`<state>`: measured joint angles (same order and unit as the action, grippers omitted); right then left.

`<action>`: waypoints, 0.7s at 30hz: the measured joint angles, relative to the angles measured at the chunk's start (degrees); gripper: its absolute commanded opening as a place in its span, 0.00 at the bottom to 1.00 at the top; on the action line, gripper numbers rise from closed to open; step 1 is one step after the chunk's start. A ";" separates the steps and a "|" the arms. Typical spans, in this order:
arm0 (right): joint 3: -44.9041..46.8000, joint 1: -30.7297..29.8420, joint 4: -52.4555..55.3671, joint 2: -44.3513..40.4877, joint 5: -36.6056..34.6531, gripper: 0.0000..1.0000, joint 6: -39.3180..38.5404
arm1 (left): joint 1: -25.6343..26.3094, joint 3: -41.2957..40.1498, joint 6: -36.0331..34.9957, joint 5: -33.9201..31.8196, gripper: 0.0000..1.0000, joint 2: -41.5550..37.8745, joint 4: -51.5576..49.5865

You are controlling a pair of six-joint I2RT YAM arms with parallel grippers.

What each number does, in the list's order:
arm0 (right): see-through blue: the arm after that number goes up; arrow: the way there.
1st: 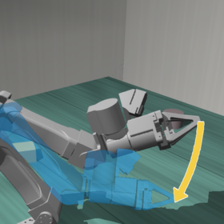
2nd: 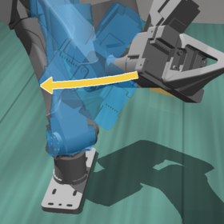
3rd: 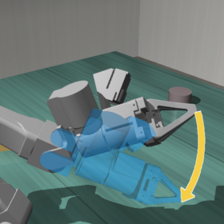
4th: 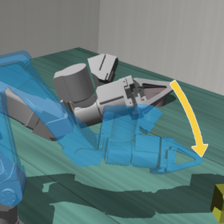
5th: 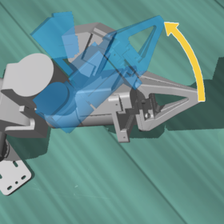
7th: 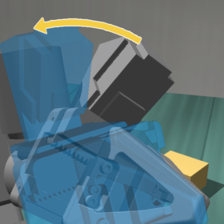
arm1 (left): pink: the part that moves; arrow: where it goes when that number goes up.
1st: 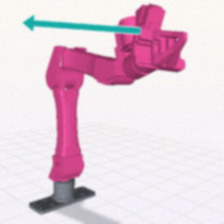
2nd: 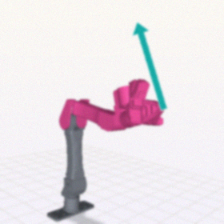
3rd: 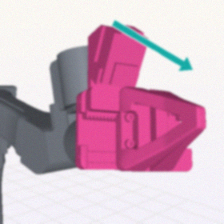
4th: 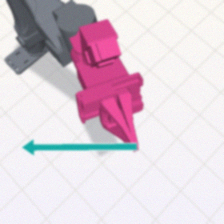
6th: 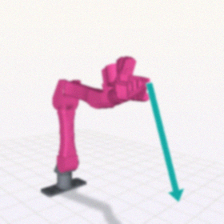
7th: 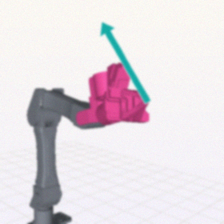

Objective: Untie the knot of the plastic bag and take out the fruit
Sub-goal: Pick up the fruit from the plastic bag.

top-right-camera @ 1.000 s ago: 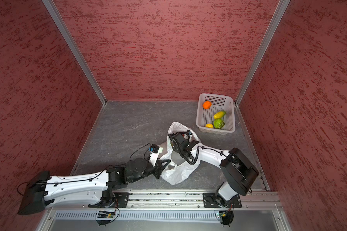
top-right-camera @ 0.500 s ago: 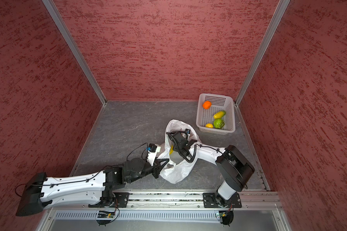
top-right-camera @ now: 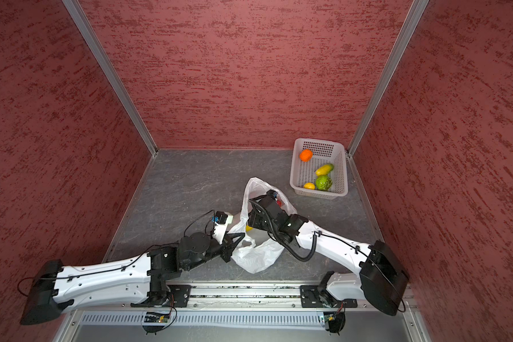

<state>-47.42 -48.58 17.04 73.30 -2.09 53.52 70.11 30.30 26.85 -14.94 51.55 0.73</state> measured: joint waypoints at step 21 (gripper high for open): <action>-15.21 -0.33 18.29 -11.28 0.83 0.60 -4.98 | -0.09 -0.57 -0.37 -2.08 0.00 -4.33 -6.01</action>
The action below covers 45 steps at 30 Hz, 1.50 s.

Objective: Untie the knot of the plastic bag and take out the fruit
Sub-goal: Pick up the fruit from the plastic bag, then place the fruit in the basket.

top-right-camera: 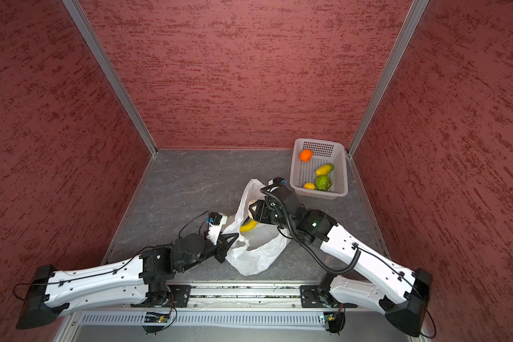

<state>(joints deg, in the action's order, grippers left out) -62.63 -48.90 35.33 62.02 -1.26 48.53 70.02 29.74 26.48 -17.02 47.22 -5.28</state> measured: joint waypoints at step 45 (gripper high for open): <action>-13.51 49.94 -20.79 42.88 4.48 0.98 -21.18 | -3.17 -3.85 1.57 0.00 0.00 -11.10 -9.29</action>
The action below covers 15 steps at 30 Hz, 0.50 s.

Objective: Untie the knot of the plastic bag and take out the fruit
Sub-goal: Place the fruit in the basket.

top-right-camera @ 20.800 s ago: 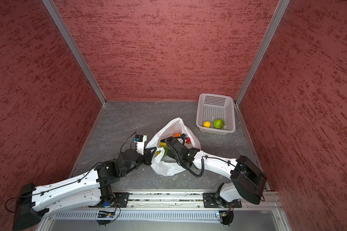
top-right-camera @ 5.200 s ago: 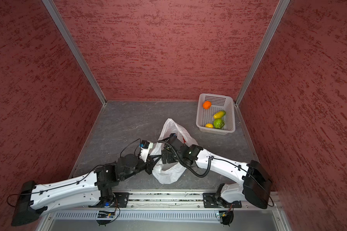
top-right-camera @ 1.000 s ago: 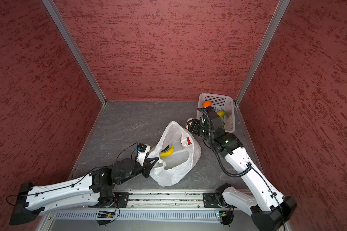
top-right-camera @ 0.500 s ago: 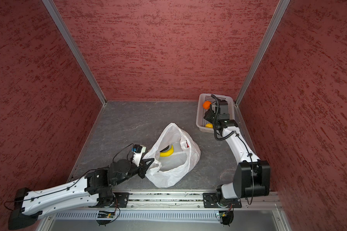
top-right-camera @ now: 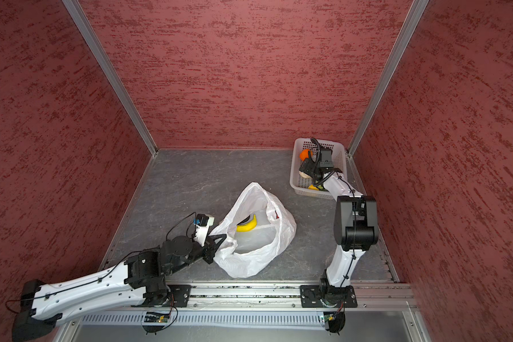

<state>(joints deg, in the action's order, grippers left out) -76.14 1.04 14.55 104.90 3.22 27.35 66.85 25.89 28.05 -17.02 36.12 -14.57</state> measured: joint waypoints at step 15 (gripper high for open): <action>6.64 -1.90 4.87 -19.54 9.29 0.98 -0.42 | 0.09 0.72 -0.35 -1.11 0.00 0.87 -1.03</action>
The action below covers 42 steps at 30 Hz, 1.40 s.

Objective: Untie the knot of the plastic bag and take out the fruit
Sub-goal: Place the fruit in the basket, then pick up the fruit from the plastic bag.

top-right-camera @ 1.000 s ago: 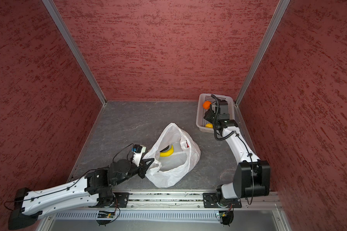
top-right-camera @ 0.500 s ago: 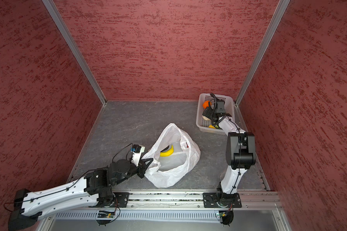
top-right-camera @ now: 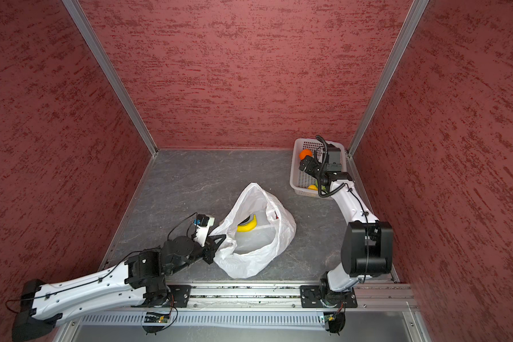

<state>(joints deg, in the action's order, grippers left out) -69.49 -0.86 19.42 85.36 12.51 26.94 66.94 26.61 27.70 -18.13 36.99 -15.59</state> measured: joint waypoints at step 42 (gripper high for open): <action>24.09 -51.71 -6.27 -8.33 -6.56 0.79 21.75 | -2.21 3.04 -6.82 -1.29 0.00 2.69 2.89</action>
<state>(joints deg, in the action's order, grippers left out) -45.41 -52.58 13.15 77.03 5.96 48.69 64.73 29.65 20.88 -19.42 39.68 -12.71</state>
